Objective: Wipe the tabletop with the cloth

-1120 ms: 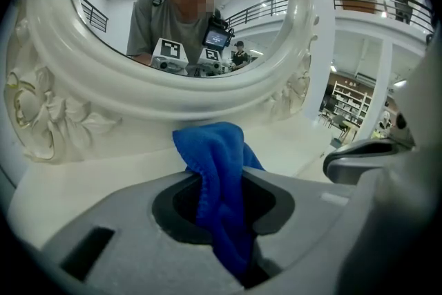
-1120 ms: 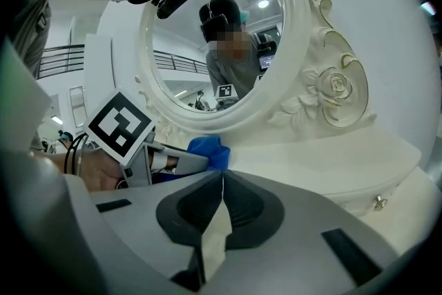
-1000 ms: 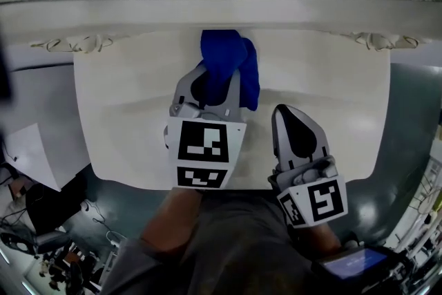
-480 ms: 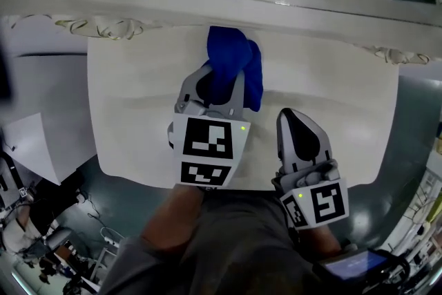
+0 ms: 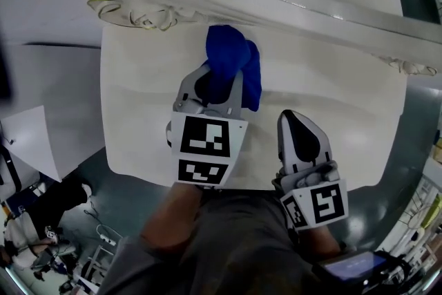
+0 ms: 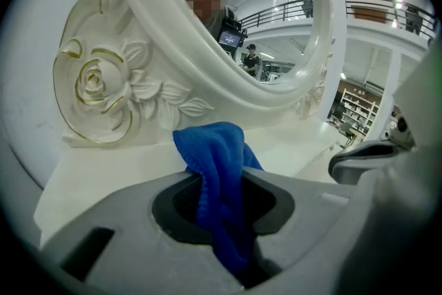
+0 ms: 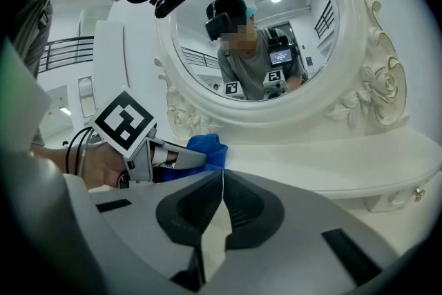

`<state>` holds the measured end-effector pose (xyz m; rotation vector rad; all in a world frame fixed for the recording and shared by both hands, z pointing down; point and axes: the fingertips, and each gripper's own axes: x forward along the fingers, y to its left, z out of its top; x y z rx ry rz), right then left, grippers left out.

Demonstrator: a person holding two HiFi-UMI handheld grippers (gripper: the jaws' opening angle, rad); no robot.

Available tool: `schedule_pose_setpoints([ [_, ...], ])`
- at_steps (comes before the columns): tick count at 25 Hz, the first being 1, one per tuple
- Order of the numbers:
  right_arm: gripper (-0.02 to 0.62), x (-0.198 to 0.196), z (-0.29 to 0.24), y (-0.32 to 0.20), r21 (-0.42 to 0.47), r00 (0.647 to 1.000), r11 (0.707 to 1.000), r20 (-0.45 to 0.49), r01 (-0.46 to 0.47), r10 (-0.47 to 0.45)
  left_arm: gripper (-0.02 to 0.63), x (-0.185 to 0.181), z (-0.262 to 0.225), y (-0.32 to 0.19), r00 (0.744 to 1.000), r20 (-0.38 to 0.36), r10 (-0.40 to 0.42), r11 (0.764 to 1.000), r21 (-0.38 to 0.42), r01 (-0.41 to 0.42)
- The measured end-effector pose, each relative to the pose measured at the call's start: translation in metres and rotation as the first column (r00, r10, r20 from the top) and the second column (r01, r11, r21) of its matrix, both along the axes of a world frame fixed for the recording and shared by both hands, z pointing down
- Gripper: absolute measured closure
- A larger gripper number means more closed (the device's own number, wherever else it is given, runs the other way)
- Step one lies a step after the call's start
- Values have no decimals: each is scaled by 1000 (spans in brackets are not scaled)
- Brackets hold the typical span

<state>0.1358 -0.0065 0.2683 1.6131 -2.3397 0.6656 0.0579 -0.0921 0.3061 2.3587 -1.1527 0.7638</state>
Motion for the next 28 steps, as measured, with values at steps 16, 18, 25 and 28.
schedule_pose_setpoints([
  [16, 580, -88, 3, -19, -6, 999, 999, -9, 48, -48, 515, -88, 1, -16, 1000, -2, -30, 1000, 3, 30],
  [18, 580, -98, 3, -21, -4, 998, 998, -9, 55, -55, 515, -99, 1, -18, 999, -2, -37, 999, 5, 37],
  [25, 580, -134, 3, -23, -6, 997, 997, -11, 79, -79, 515, -143, 1, -23, 998, 11, -70, 998, 10, 70],
  [28, 580, -147, 2, -25, -1, 996, 996, -18, 90, -90, 515, -159, 1, -24, 996, 10, -84, 996, 15, 84],
])
